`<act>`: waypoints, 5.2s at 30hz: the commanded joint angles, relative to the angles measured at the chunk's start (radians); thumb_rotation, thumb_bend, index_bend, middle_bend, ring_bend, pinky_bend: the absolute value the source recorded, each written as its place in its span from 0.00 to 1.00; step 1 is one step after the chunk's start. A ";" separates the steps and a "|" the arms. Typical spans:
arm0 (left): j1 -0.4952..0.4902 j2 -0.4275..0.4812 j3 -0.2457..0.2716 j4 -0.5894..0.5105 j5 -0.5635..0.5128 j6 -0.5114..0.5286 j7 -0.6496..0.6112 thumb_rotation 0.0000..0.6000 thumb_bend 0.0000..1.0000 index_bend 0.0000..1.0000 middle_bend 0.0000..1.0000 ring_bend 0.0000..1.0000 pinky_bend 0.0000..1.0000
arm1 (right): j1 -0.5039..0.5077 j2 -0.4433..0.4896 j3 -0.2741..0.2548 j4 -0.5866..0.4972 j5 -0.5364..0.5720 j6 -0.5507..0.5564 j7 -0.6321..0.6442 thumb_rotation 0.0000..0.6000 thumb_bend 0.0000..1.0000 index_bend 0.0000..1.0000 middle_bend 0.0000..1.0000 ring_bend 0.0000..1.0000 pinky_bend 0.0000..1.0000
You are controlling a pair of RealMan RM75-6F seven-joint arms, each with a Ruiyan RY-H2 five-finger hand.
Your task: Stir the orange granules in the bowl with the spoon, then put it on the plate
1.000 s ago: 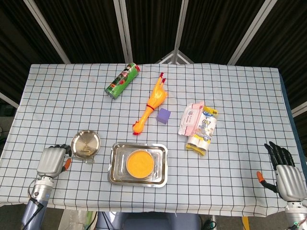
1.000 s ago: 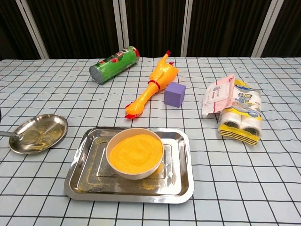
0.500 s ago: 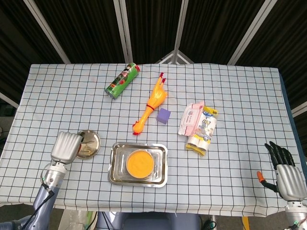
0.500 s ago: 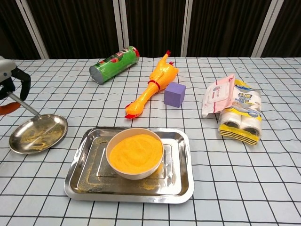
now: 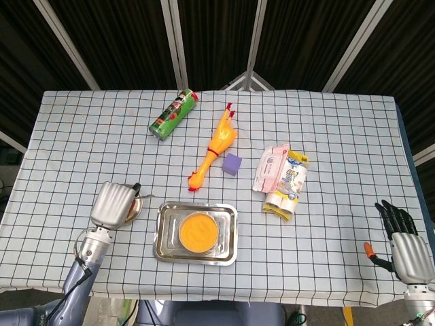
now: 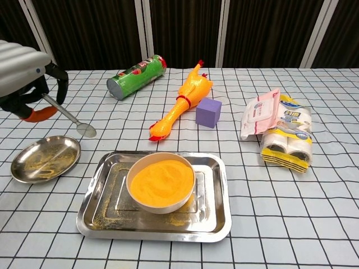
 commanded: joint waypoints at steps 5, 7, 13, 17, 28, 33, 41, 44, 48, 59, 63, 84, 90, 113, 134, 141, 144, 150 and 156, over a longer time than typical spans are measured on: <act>-0.010 -0.049 -0.015 -0.103 -0.025 0.003 -0.064 1.00 0.83 0.74 0.91 0.85 0.85 | 0.000 0.000 0.000 0.001 0.000 0.000 0.002 1.00 0.40 0.00 0.00 0.00 0.00; -0.014 -0.068 -0.015 -0.127 -0.031 0.000 -0.081 1.00 0.83 0.74 0.91 0.85 0.85 | 0.000 0.000 0.000 0.001 -0.001 0.000 0.002 1.00 0.40 0.00 0.00 0.00 0.00; -0.036 -0.143 -0.003 -0.173 -0.087 -0.007 -0.070 1.00 0.83 0.73 0.90 0.84 0.85 | -0.001 0.000 0.000 0.001 -0.001 0.002 0.001 1.00 0.40 0.00 0.00 0.00 0.00; -0.050 -0.196 0.009 -0.164 -0.105 -0.004 -0.056 1.00 0.83 0.73 0.90 0.84 0.85 | -0.001 0.000 0.000 0.001 0.000 0.002 0.002 1.00 0.40 0.00 0.00 0.00 0.00; -0.066 -0.299 0.025 -0.126 -0.189 0.009 -0.051 1.00 0.82 0.70 0.88 0.83 0.85 | -0.001 0.001 0.001 0.004 0.000 0.002 0.008 1.00 0.40 0.00 0.00 0.00 0.00; -0.065 -0.299 0.029 -0.125 -0.202 0.018 -0.062 1.00 0.79 0.63 0.80 0.81 0.84 | 0.000 0.001 0.001 0.004 0.000 0.001 0.009 1.00 0.40 0.00 0.00 0.00 0.00; -0.061 -0.261 0.036 -0.124 -0.217 0.014 -0.094 1.00 0.60 0.49 0.59 0.74 0.83 | 0.000 0.000 0.000 0.004 0.001 0.001 0.006 1.00 0.40 0.00 0.00 0.00 0.00; -0.062 -0.245 0.037 -0.122 -0.214 0.009 -0.111 1.00 0.54 0.45 0.54 0.74 0.83 | 0.000 0.000 0.000 0.002 0.001 0.000 0.005 1.00 0.40 0.00 0.00 0.00 0.00; -0.066 -0.234 0.037 -0.122 -0.212 0.005 -0.121 1.00 0.46 0.40 0.48 0.73 0.83 | 0.000 0.000 0.000 0.002 0.002 0.000 0.003 1.00 0.40 0.00 0.00 0.00 0.00; -0.070 -0.192 0.048 -0.134 -0.209 0.017 -0.117 1.00 0.24 0.30 0.39 0.73 0.83 | -0.001 0.001 0.001 0.002 0.003 0.000 0.009 1.00 0.40 0.00 0.00 0.00 0.00; -0.065 -0.160 0.057 -0.148 -0.207 0.019 -0.127 1.00 0.22 0.30 0.38 0.73 0.83 | -0.001 0.000 0.001 0.002 0.003 0.000 0.009 1.00 0.40 0.00 0.00 0.00 0.00; -0.141 -0.047 0.030 -0.164 -0.401 -0.039 0.013 1.00 0.51 0.26 0.87 0.91 0.92 | 0.000 0.001 -0.003 -0.001 0.001 -0.005 0.005 1.00 0.40 0.00 0.00 0.00 0.00; -0.197 -0.078 0.010 -0.181 -0.492 -0.033 0.100 1.00 0.66 0.26 0.90 0.93 0.93 | 0.000 0.002 -0.003 -0.001 0.001 -0.005 0.009 1.00 0.40 0.00 0.00 0.00 0.00; -0.292 -0.139 0.027 -0.206 -0.680 0.040 0.193 1.00 0.70 0.44 0.91 0.93 0.93 | 0.001 0.002 -0.002 0.002 0.002 -0.006 0.016 1.00 0.40 0.00 0.00 0.00 0.00; -0.261 -0.097 0.092 -0.201 -0.518 0.095 0.090 1.00 0.26 0.47 0.95 0.97 0.94 | 0.001 0.002 -0.002 -0.002 0.007 -0.010 0.017 1.00 0.40 0.00 0.00 0.00 0.00; -0.268 -0.140 0.105 -0.187 -0.489 0.110 0.111 1.00 0.29 0.48 0.95 0.97 0.94 | 0.001 0.003 -0.002 -0.003 0.006 -0.010 0.023 1.00 0.40 0.00 0.00 0.00 0.00; -0.275 -0.164 0.103 -0.176 -0.495 0.114 0.126 1.00 0.33 0.48 0.95 0.97 0.94 | 0.000 0.004 -0.002 -0.003 0.007 -0.009 0.025 1.00 0.40 0.00 0.00 0.00 0.00; -0.284 -0.198 0.093 -0.159 -0.514 0.126 0.150 1.00 0.45 0.46 0.96 0.97 0.94 | 0.000 0.006 -0.003 -0.005 0.009 -0.013 0.034 1.00 0.40 0.00 0.00 0.00 0.00; -0.290 -0.210 0.085 -0.151 -0.540 0.128 0.163 1.00 0.47 0.46 0.96 0.97 0.94 | 0.001 0.008 -0.004 -0.007 0.008 -0.015 0.038 1.00 0.40 0.00 0.00 0.00 0.00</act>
